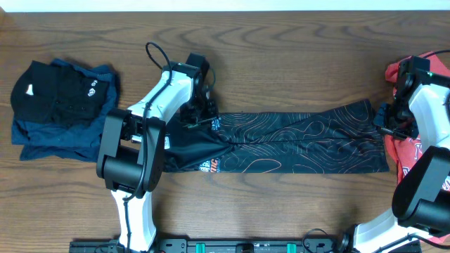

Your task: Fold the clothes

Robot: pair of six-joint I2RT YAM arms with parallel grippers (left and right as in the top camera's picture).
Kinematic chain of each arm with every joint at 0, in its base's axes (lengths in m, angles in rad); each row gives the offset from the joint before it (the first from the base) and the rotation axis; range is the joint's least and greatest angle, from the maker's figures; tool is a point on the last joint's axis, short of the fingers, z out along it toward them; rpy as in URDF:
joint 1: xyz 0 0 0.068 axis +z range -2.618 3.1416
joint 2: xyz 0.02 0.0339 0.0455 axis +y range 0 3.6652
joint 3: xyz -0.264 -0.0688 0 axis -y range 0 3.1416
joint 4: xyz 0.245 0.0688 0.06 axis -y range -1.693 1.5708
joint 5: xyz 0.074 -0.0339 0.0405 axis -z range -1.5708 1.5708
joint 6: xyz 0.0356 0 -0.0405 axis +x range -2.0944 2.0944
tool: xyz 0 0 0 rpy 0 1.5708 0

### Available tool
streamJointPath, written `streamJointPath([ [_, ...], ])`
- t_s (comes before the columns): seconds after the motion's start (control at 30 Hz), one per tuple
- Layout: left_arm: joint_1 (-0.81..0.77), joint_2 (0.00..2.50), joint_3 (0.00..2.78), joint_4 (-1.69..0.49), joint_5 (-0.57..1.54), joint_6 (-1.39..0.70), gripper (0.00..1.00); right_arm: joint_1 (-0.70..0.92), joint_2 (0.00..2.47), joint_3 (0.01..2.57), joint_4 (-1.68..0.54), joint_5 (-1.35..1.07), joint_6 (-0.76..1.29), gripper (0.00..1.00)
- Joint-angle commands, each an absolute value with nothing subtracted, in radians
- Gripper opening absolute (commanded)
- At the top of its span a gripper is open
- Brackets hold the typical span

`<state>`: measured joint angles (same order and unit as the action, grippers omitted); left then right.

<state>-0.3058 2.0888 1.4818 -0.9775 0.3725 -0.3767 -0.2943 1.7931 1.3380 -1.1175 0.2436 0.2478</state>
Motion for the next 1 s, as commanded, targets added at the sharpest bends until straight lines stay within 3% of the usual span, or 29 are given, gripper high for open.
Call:
streamJointPath([
  [0.0,-0.306,2.028,1.483,-1.041,0.452,-0.314,0.06,-0.300,1.779,1.339,-1.116,0.255,0.245,0.21],
  [0.43,-0.435,1.974,1.480,-1.030,0.390,-0.244,0.07,-0.300,1.779,1.339,-1.118,0.255,0.245,0.21],
  [0.47,-0.440,1.974,1.480,-1.027,0.381,-0.244,0.09,-0.300,1.779,1.339,-1.118,0.255,0.245,0.21],
  [0.53,-0.443,1.975,1.480,-1.027,0.346,-0.244,0.45,-0.300,1.779,1.339,-1.118,0.255,0.245,0.22],
  [0.57,-0.443,1.975,1.480,-1.028,0.327,-0.244,0.55,-0.300,1.779,1.339,-1.118,0.255,0.245,0.22],
  [0.97,-0.303,1.953,1.483,-1.097,0.294,-0.244,0.54,-0.301,1.787,1.338,-1.006,0.139,0.055,0.29],
])
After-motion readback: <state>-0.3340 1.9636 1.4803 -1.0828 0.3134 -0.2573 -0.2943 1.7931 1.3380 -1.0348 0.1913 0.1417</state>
